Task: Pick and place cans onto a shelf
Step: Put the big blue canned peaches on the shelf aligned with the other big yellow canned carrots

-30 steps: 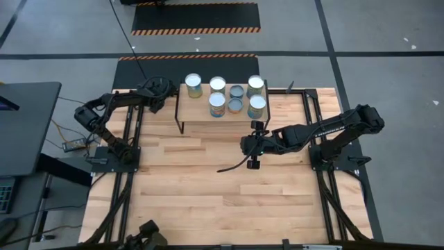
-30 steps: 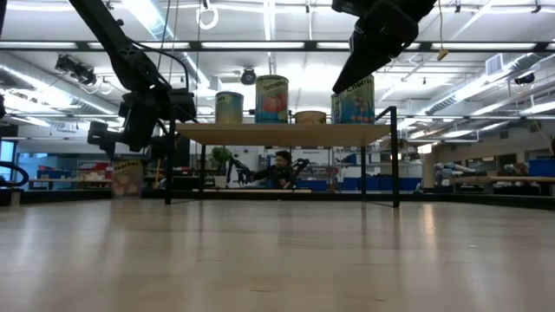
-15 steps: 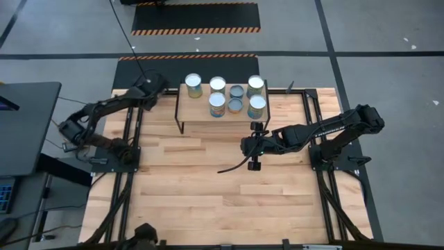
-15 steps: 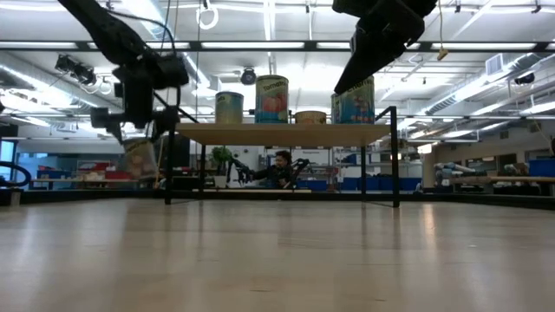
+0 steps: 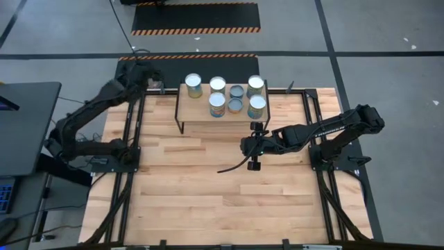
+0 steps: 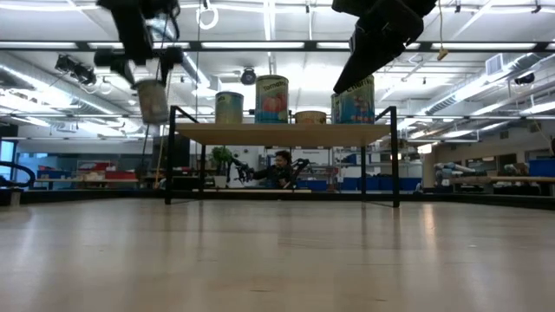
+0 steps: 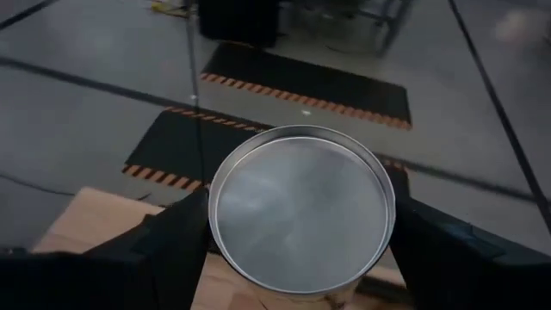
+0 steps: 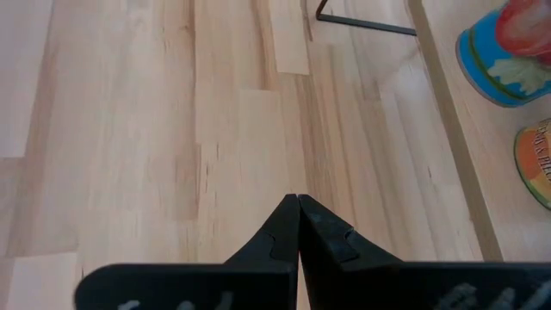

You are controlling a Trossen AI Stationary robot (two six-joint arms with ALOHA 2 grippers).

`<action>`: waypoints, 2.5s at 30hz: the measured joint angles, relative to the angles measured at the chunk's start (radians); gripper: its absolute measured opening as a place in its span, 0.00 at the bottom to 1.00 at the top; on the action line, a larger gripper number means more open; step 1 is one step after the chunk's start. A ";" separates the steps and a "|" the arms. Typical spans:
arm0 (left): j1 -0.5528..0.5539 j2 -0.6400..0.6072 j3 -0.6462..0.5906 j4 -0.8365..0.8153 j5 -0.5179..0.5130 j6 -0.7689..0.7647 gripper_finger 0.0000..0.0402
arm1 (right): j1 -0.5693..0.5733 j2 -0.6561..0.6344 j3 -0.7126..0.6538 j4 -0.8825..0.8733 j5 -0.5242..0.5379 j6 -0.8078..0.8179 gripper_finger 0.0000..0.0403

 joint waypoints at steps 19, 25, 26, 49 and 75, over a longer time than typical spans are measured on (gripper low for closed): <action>-0.758 0.026 0.455 -0.547 0.018 -0.169 0.80 | 0.033 -0.056 0.030 0.046 0.073 0.009 0.02; -1.003 0.109 0.455 -0.541 -0.232 -0.296 0.80 | 0.078 -0.141 0.034 0.042 0.088 0.066 0.02; -1.023 0.131 0.455 -0.540 -0.261 -0.314 0.80 | 0.085 -0.150 0.034 0.037 0.089 0.078 0.02; -0.839 0.511 0.455 -0.529 -0.331 -0.537 0.80 | 0.188 -0.166 0.015 -0.112 0.123 0.220 0.02; -0.727 0.537 0.455 -0.493 -0.268 -0.516 0.80 | 0.237 -0.167 0.015 -0.188 0.079 0.218 0.02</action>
